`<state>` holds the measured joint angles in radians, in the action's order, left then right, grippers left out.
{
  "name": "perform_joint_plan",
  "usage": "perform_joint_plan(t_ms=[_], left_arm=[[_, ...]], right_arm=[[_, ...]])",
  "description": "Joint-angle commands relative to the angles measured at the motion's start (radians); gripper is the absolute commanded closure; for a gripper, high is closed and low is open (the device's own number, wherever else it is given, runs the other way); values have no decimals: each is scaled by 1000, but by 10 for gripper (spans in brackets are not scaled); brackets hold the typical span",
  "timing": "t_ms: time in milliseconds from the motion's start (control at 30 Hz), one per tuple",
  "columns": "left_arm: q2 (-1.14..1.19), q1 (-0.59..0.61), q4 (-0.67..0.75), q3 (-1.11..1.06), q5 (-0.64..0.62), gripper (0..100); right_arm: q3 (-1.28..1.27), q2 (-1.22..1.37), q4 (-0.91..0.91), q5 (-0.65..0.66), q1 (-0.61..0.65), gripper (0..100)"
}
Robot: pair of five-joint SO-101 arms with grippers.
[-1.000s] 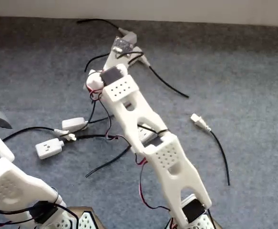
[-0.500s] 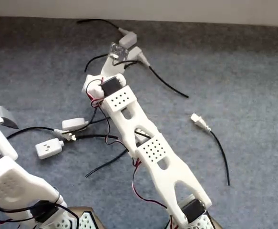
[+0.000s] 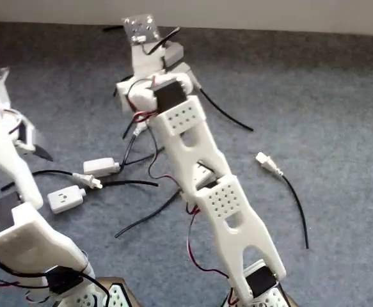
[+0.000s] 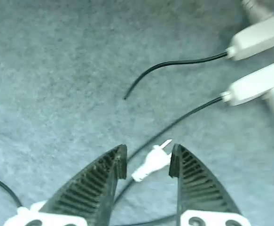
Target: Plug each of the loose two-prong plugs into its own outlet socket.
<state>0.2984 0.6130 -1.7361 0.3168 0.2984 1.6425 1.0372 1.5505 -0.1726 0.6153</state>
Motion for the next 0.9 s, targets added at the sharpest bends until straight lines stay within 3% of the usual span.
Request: perform_joint_plan(t_ms=[0, 167, 333, 467, 633, 867], left_arm=[[-58, -128, -8, 13, 92, 733], [-58, -282, -3, 13, 129, 733], [-48, -479, -2, 7, 219, 736], [-45, -602, 101, 4, 221, 736], [42, -667, 227, 13, 221, 734], [269, -662, 397, 77, 169, 736]], right_arm=[[101, -182, 101, 196, -99, 835], [101, -294, 211, 305, -211, 835], [91, -354, 214, 308, -378, 835], [90, -352, 216, 299, -515, 835], [90, -352, 216, 299, -680, 836], [39, -352, 216, 299, -828, 836]])
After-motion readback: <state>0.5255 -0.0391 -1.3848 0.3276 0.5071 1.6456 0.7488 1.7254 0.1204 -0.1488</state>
